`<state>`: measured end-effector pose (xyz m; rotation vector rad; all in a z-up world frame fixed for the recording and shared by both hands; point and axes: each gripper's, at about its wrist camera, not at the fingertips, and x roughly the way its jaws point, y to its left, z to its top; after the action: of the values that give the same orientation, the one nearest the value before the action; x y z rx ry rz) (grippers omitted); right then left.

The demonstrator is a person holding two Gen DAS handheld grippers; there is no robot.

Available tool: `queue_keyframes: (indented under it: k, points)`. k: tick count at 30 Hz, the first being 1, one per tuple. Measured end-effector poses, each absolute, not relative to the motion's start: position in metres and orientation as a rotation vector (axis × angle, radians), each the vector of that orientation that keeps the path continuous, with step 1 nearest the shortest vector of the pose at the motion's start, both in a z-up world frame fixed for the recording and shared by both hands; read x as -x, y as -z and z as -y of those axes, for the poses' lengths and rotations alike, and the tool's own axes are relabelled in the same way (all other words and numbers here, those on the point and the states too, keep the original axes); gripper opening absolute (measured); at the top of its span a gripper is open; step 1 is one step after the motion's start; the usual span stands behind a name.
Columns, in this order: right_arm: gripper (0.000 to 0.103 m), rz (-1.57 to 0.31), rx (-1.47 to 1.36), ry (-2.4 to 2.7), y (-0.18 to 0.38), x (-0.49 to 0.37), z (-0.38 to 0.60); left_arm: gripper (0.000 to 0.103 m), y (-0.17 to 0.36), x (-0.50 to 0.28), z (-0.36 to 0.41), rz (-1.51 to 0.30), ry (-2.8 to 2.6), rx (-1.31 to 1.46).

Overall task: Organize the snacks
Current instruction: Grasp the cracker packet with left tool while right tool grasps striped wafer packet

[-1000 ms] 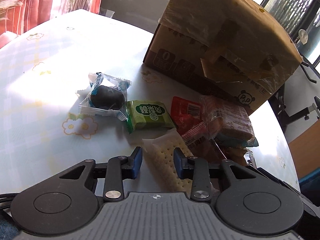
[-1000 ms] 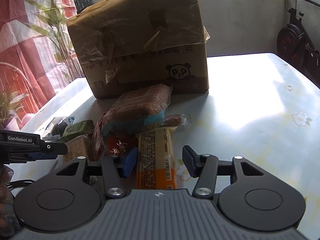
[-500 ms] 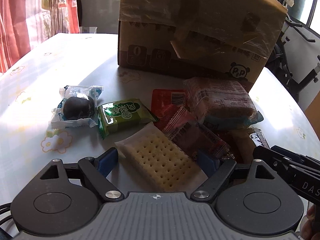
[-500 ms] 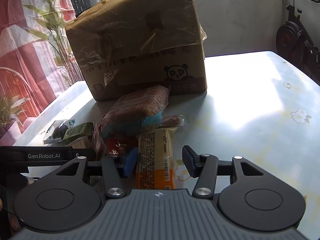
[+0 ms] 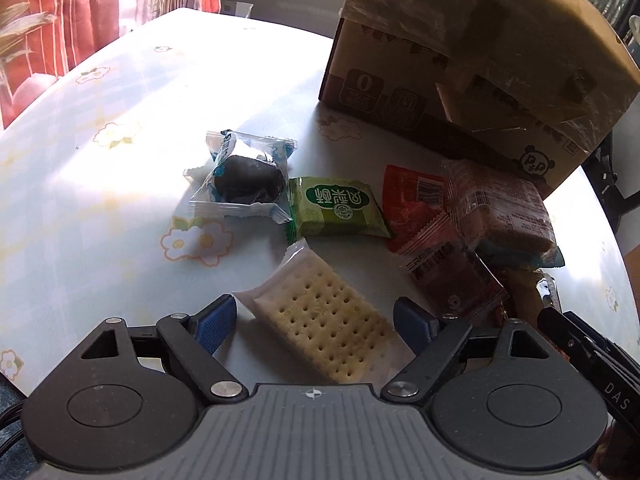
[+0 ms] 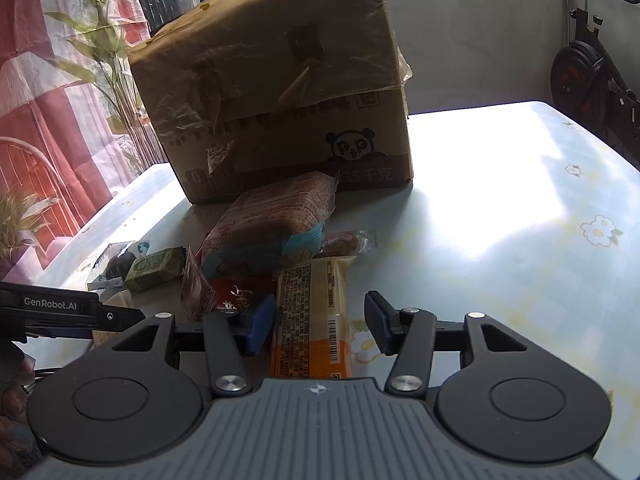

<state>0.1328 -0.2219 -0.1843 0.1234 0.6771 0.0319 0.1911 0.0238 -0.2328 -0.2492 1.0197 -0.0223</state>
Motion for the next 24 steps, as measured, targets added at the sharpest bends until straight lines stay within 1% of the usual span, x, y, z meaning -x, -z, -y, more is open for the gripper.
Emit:
queue_keyframes:
  k: [1, 3, 5, 6, 7, 8, 12, 15, 17, 19, 23, 24]
  points:
    - [0.053, -0.677, -0.124, -0.032, 0.184, -0.133, 0.222, 0.083, 0.232, -0.192, -0.029, -1.022, 0.012, 0.281]
    - [0.053, -0.677, -0.124, -0.032, 0.184, -0.133, 0.222, 0.069, 0.231, -0.195, -0.030, -1.016, -0.002, 0.267]
    - [0.053, -0.677, -0.124, -0.032, 0.184, -0.133, 0.222, 0.065, 0.232, -0.198, -0.030, -0.998, 0.023, 0.267]
    - [0.053, -0.677, -0.124, -0.033, 0.184, -0.133, 0.222, 0.061, 0.232, -0.201, -0.031, -0.985, 0.026, 0.267]
    - [0.053, -0.676, -0.124, -0.033, 0.184, -0.133, 0.222, 0.060, 0.233, -0.205, -0.030, -0.976, 0.038, 0.260]
    - [0.053, -0.675, -0.123, -0.032, 0.184, -0.132, 0.222, 0.057, 0.233, -0.209, -0.029, -0.970, 0.045, 0.245]
    - [0.053, -0.674, -0.125, -0.028, 0.184, -0.131, 0.222, 0.051, 0.236, -0.230, -0.013, -0.936, 0.096, 0.115]
    - [0.053, -0.674, -0.124, -0.028, 0.184, -0.130, 0.223, 0.052, 0.241, -0.244, 0.000, -0.899, 0.130, 0.040]
    - [0.052, -0.672, -0.123, -0.029, 0.184, -0.130, 0.223, 0.052, 0.240, -0.248, 0.001, -0.901, 0.143, 0.050]
    - [0.049, -0.670, -0.123, -0.034, 0.183, -0.129, 0.224, 0.057, 0.238, -0.247, -0.004, -0.912, 0.147, 0.101]
    - [0.049, -0.677, -0.131, -0.046, 0.185, -0.131, 0.225, 0.069, 0.232, -0.229, -0.006, -0.893, 0.128, 0.115]
    - [0.049, -0.679, -0.127, -0.050, 0.185, -0.132, 0.224, 0.070, 0.232, -0.223, -0.005, -0.883, 0.120, 0.109]
